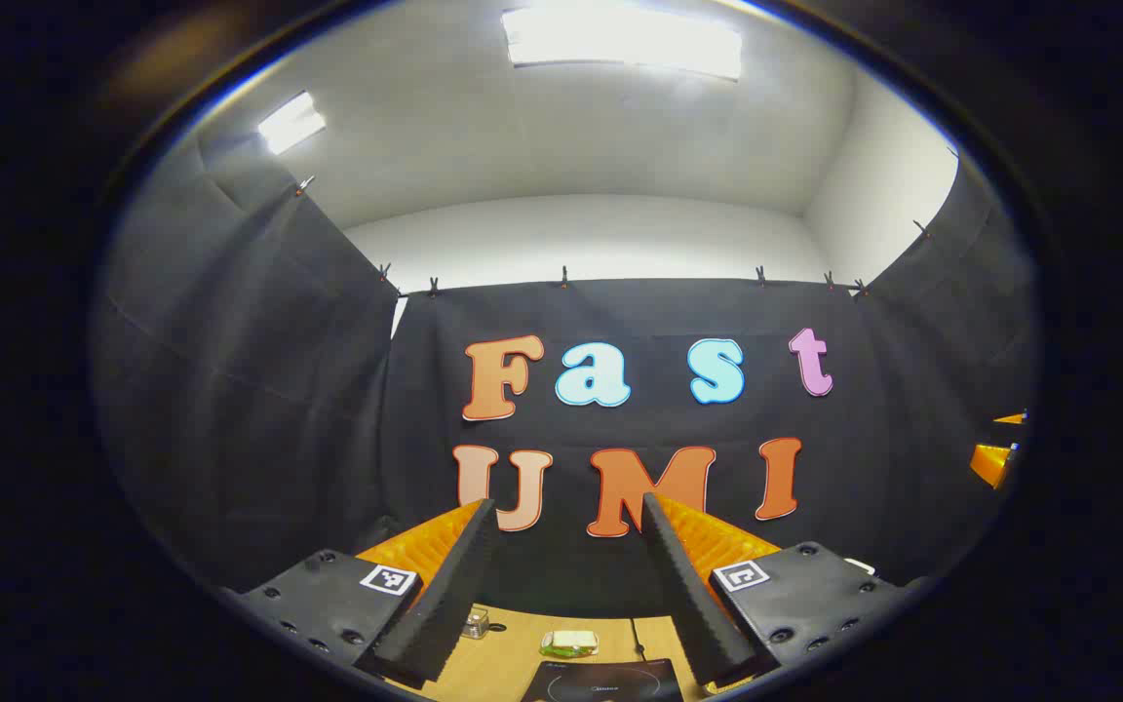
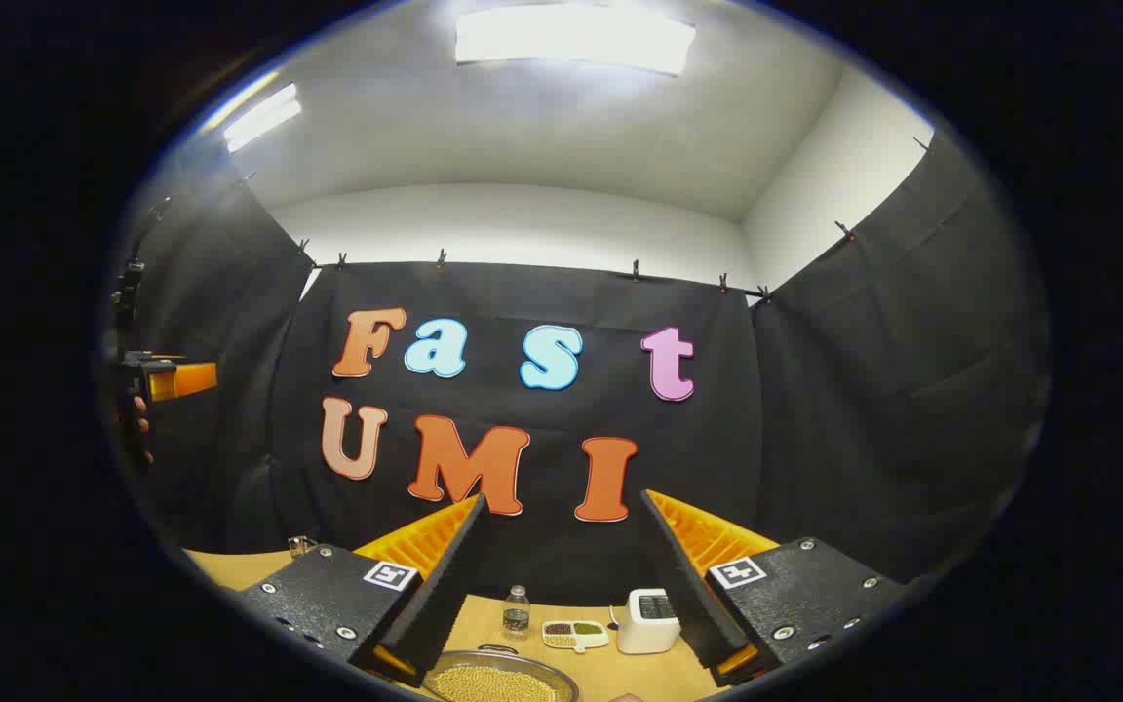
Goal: First push the handle of the pot to place it horizontally, then grasp the pot with both hands and set it on the induction cooktop.
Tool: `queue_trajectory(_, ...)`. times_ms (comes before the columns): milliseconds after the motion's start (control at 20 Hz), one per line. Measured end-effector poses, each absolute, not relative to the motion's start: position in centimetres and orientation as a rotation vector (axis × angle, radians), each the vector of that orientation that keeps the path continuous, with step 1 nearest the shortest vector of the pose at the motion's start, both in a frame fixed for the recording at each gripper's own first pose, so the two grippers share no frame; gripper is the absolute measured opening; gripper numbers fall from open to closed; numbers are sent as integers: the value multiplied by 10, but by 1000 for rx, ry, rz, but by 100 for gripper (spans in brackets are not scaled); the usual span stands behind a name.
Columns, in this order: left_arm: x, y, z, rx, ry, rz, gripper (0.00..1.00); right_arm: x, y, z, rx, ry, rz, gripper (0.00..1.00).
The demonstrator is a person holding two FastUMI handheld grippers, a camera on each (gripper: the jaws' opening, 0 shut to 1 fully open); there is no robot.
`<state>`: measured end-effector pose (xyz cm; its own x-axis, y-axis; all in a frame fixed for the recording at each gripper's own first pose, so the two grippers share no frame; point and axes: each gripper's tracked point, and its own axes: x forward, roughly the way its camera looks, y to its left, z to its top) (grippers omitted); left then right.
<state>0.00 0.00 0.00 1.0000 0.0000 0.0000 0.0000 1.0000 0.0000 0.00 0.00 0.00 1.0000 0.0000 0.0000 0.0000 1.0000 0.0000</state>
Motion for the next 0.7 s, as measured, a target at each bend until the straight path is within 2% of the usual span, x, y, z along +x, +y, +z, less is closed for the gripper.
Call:
queue_trajectory(50,3,-5,-2,12,13,-10,97,2,0,2,-1,1,-1,93)
queue_trajectory(100,2,-12,-3,18,26,-25,95,3,1,9,1,-1,3,93)
queue_trajectory(250,-3,-33,-12,12,70,-75,98,2,7,30,7,-22,26,93)
queue_trajectory(300,-4,-40,-16,7,83,-93,93,2,5,37,11,-39,22,93)
queue_trajectory(350,-9,-44,-20,15,91,-105,98,2,3,43,15,-55,18,93)
queue_trajectory(500,-15,-50,-33,58,106,-112,94,0,5,53,19,-77,23,93)
queue_trajectory(600,-21,-55,-34,64,116,-117,100,0,3,55,19,-75,23,93)
queue_trajectory(700,-25,-53,-33,69,114,-115,97,0,6,55,17,-62,34,93)
